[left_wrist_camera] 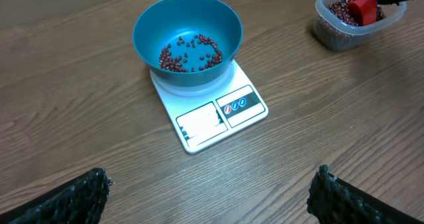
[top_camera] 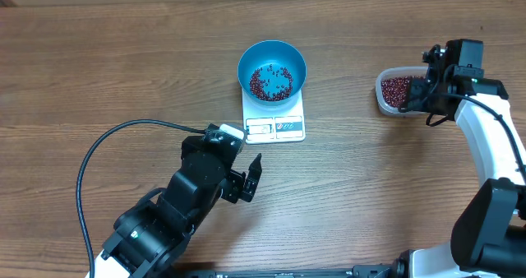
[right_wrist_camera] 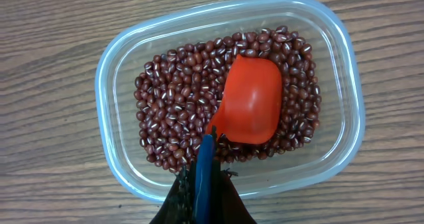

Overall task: Scoop item into bowl and weigh 150g on scale
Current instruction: 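Lower the red scoop into the beans with the right gripper, then drag the scoop through the beans toward the tub's right side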

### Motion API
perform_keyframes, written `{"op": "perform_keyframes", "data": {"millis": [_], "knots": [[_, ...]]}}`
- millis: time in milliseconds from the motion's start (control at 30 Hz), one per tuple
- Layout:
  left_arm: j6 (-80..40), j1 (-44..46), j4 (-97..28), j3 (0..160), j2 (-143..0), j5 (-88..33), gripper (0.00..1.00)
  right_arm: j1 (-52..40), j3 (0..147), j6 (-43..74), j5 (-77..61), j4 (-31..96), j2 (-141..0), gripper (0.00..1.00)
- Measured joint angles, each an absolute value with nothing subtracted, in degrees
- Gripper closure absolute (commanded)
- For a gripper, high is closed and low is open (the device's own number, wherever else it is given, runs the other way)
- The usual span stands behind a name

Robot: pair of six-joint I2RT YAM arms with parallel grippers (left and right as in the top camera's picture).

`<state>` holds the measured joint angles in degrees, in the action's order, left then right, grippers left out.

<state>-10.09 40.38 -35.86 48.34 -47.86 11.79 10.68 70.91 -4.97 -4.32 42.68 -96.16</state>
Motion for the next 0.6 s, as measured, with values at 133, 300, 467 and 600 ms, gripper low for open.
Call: {"op": "perform_keyframes", "data": {"millis": [133, 300, 467, 600], "knots": [[-10.09, 40.38, -35.86, 48.34, -47.86, 11.79, 0.0, 11.73, 70.91, -4.97, -6.42, 42.68, -96.18, 0.96], [-10.09, 40.38, -35.86, 48.34, -47.86, 11.79, 0.0, 14.09, 70.91, -5.02, -10.26, 42.68, -96.18, 0.96], [-10.09, 40.38, -35.88, 48.34, -47.86, 11.79, 0.0, 17.39, 70.91, -4.99, -15.73, 42.68, -96.4, 0.96], [-10.09, 40.38, -35.86, 48.34, -47.86, 11.77, 0.0, 19.57, 70.91, -4.97, -19.84, 42.74, -96.9, 0.96]]}}
